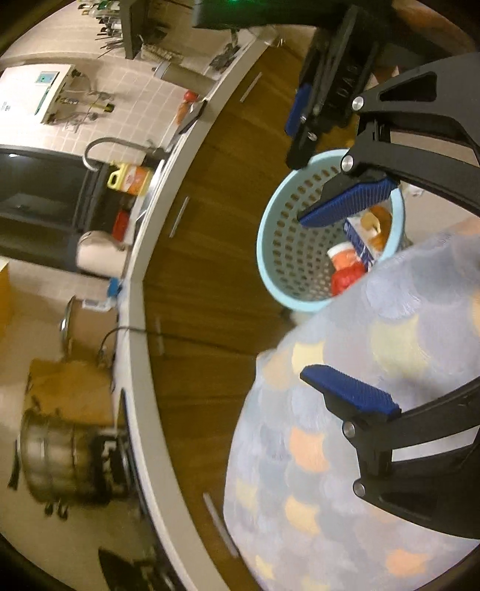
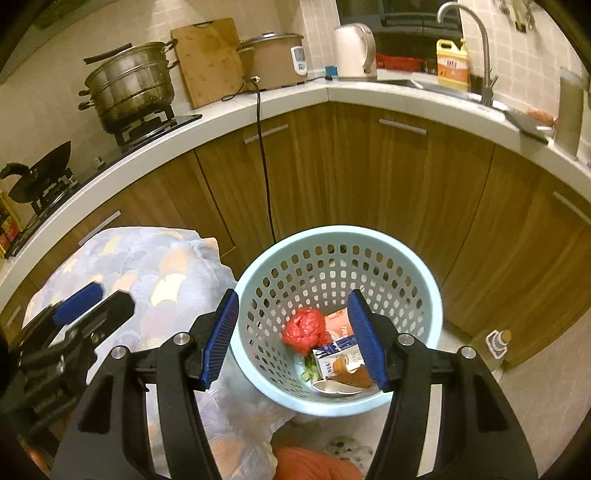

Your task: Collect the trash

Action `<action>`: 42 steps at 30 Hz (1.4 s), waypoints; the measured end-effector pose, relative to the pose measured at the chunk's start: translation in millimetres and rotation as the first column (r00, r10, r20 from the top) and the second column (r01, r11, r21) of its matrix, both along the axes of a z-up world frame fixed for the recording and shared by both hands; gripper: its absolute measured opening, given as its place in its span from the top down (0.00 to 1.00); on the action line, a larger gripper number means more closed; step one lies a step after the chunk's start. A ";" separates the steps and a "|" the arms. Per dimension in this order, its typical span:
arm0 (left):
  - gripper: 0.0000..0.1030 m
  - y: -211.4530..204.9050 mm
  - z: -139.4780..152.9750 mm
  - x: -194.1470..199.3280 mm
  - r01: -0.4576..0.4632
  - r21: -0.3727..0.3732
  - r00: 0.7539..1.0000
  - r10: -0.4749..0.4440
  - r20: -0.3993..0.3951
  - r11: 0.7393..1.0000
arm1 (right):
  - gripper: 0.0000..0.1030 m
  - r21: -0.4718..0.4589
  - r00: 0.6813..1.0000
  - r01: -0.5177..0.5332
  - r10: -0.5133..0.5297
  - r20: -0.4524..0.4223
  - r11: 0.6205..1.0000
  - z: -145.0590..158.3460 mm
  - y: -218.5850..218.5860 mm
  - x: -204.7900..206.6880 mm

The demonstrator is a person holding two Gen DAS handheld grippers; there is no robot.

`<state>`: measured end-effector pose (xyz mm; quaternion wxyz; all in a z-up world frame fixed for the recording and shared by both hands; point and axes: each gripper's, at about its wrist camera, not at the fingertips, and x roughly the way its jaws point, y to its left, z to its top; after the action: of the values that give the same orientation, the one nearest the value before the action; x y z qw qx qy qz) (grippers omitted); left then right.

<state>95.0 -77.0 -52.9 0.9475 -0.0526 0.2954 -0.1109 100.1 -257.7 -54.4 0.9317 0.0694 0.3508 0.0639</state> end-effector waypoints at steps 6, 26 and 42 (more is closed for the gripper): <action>0.21 2.8 8.5 -20.7 -0.096 0.105 0.989 0.083 0.122 0.990 | 0.33 0.007 0.994 0.057 -0.058 0.090 0.998 18.0 -0.1 -22.9; 0.14 25.5 12.3 -30.6 -0.140 0.040 0.981 0.134 0.138 0.989 | 0.21 -0.057 0.952 0.147 -0.125 0.278 0.988 40.2 8.6 -68.4; 0.11 24.8 13.3 -31.7 -0.142 0.049 0.981 0.135 0.136 0.989 | 0.20 -0.051 0.963 0.123 -0.106 0.249 0.991 37.7 10.6 -65.6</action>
<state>63.3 -52.2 -39.6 0.9716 -0.0377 0.2305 -0.0392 34.5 -247.1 -16.8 0.9719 0.0501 0.2299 0.0065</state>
